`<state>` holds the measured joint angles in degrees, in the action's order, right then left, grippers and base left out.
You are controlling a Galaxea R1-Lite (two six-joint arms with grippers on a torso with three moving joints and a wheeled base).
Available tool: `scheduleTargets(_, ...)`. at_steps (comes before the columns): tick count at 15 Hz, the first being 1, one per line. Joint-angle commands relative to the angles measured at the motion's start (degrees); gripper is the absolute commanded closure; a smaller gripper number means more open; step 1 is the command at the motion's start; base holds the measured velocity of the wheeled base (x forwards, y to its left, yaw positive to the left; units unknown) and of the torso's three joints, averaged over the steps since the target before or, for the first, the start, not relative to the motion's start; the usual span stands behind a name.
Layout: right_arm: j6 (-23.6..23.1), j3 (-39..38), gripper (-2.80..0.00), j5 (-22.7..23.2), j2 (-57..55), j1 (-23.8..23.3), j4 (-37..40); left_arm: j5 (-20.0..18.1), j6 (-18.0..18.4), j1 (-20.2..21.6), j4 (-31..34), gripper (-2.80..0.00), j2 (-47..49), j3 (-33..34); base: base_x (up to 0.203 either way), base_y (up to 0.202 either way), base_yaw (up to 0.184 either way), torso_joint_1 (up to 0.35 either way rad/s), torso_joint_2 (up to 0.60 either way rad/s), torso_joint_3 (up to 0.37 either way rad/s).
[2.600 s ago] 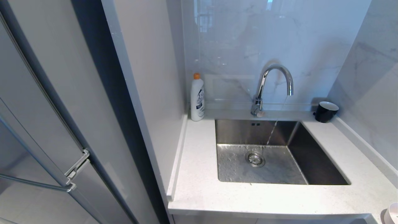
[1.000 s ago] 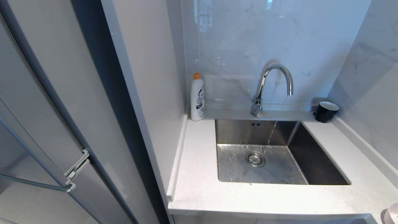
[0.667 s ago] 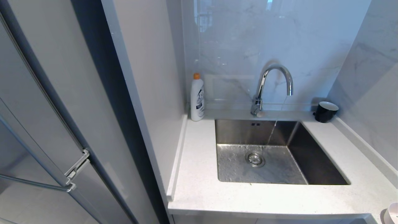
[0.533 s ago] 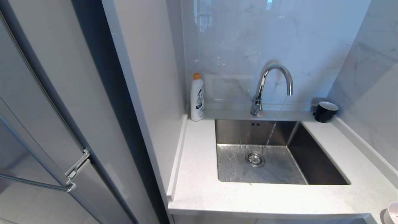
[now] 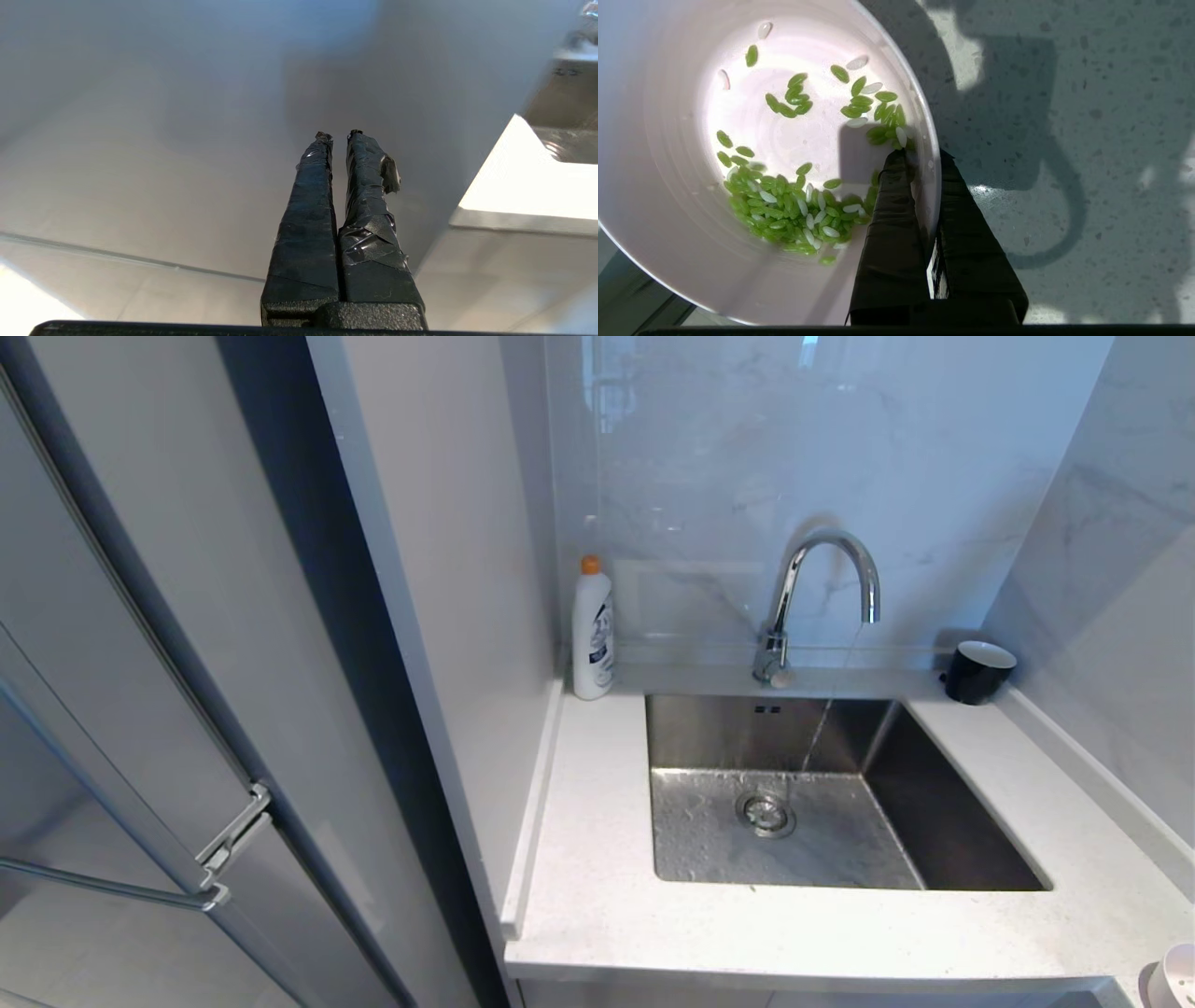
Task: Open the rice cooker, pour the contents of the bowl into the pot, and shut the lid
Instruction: Pick up the bowl on the table, then fill a bowl with water from the tap
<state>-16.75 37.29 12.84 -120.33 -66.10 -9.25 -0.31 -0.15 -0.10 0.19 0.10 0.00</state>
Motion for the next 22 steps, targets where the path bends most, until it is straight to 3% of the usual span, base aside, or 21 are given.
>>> scheduleTargets(1,-0.13,0.06,0.0,0.08,0.01,0.0,0.02,-0.04,-0.04,0.01,-0.01,0.0,0.07,0.09,0.0,0.0,0.0,0.0,0.0,0.0)
scheduleTargets(3,0.19,-0.21,0.0,0.48,1.14,0.0,0.19,-0.04,-0.02,0.01,-0.01,0.0,-0.01,0.09,0.0,0.0,0.0,0.0,0.0,0.0)
scheduleTargets(6,0.49,-2.03,0.0,4.59,6.53,0.15,1.01,-0.04,-0.05,0.01,-0.01,0.0,0.07,0.09,0.0,0.0,0.0,0.0,0.0,0.0)
scheduleTargets(8,1.56,-1.96,0.0,5.22,10.04,2.82,5.68,-0.04,-0.11,0.01,-0.01,0.0,-0.01,0.09,0.0,0.0,0.0,0.0,0.0,0.0)
scheduleTargets(16,15.9,0.52,0.0,4.98,17.26,23.3,12.65,-0.04,-0.02,0.01,-0.01,0.0,0.08,0.09,0.0,0.0,0.0,0.0,0.0,0.0)
scheduleTargets(22,24.9,6.41,0.0,3.76,17.22,35.05,16.89,-0.04,-0.02,0.01,-0.01,0.0,0.06,0.09,0.0,0.0,0.0,0.0,0.0,0.0)
